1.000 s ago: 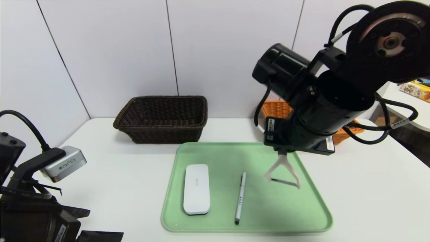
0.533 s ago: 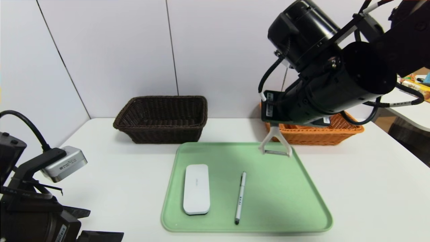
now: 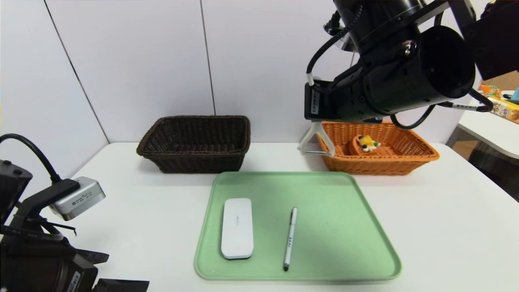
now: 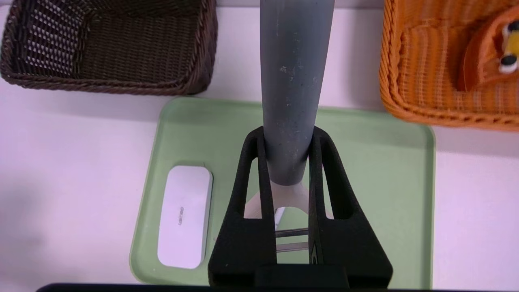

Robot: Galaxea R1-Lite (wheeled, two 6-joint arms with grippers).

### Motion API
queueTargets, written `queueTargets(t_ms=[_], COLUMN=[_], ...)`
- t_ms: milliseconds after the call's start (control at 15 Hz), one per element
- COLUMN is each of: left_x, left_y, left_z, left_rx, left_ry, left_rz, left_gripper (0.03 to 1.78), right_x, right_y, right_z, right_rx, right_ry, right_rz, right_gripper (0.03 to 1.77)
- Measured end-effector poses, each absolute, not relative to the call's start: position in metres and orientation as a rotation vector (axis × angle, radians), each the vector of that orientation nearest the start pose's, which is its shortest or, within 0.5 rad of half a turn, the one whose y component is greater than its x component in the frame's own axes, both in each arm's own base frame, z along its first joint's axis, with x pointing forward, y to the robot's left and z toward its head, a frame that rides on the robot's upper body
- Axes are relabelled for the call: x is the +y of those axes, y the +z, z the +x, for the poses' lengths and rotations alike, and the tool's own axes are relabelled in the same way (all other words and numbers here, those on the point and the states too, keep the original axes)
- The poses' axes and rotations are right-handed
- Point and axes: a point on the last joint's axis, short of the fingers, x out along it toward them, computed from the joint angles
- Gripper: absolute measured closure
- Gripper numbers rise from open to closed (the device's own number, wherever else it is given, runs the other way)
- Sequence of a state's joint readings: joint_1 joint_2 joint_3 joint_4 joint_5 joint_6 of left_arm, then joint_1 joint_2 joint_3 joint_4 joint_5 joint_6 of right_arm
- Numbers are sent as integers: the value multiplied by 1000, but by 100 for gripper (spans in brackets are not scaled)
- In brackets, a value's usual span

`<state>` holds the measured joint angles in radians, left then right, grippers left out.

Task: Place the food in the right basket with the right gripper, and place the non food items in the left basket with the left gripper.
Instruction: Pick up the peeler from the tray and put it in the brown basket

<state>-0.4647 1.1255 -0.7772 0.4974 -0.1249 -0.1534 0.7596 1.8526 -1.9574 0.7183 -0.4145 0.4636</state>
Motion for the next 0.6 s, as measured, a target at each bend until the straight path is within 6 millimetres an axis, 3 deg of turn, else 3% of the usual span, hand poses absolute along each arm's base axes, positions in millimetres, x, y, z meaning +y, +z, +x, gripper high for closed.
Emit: queueTargets(t_ms=[600], left_x=[-60], left_y=[204], left_z=[114], left_rx=[889], left_ry=[-485], left_rz=[4], left_gripper=[12], right_x=[253], right_y=[328], right_z=[273], right_rx=[324], right_ry=[287], right_rz=[96], right_gripper=[155])
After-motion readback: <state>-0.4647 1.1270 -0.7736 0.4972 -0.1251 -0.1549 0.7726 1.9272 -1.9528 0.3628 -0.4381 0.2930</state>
